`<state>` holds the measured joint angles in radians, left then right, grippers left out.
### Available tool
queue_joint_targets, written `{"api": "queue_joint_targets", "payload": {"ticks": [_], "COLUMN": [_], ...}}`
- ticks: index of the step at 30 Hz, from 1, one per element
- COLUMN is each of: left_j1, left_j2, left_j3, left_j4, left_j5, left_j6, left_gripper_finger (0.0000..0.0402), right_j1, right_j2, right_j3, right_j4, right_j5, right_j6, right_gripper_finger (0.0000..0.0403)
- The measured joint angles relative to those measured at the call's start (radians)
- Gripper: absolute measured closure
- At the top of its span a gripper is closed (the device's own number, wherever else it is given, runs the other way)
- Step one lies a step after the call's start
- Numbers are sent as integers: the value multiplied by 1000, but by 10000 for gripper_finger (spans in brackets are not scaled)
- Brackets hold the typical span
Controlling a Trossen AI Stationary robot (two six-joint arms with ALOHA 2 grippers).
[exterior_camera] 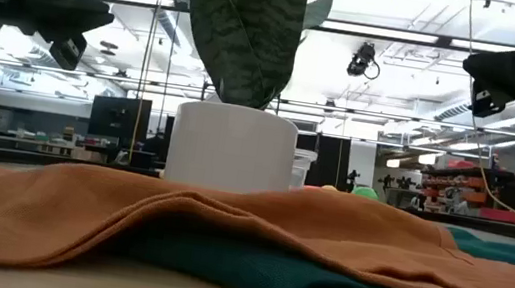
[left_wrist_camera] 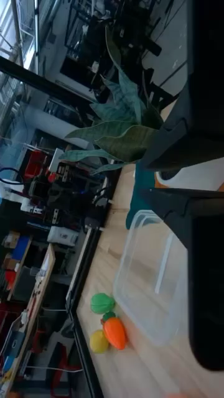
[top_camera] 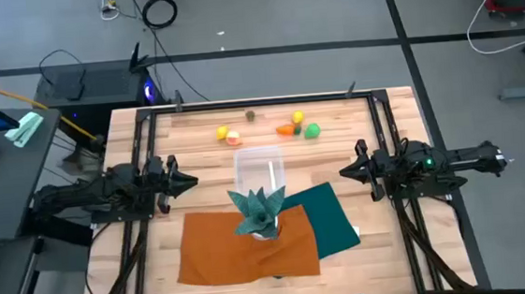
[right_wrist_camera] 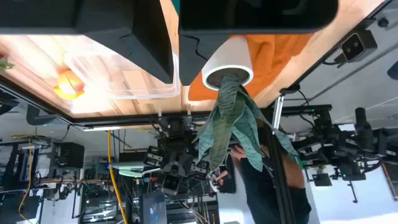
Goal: Pick and placing Produce into tupperware
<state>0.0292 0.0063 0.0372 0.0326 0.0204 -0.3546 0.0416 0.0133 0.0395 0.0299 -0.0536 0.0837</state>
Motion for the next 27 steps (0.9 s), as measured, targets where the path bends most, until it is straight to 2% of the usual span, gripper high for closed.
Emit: {"api": "queue_joint_targets", "payload": {"ticks": [27], "left_j1": [0], "left_j2": [0], "left_j3": [0], "left_j4": [0], "left_j5": [0], "left_j6": [0], "left_gripper_finger": [349], "right_j1": [0], "right_j2": [0], "right_j3": [0], "right_j4": [0], "right_j5": [0], "right_j6": [0], "right_gripper_finger": [403]}}
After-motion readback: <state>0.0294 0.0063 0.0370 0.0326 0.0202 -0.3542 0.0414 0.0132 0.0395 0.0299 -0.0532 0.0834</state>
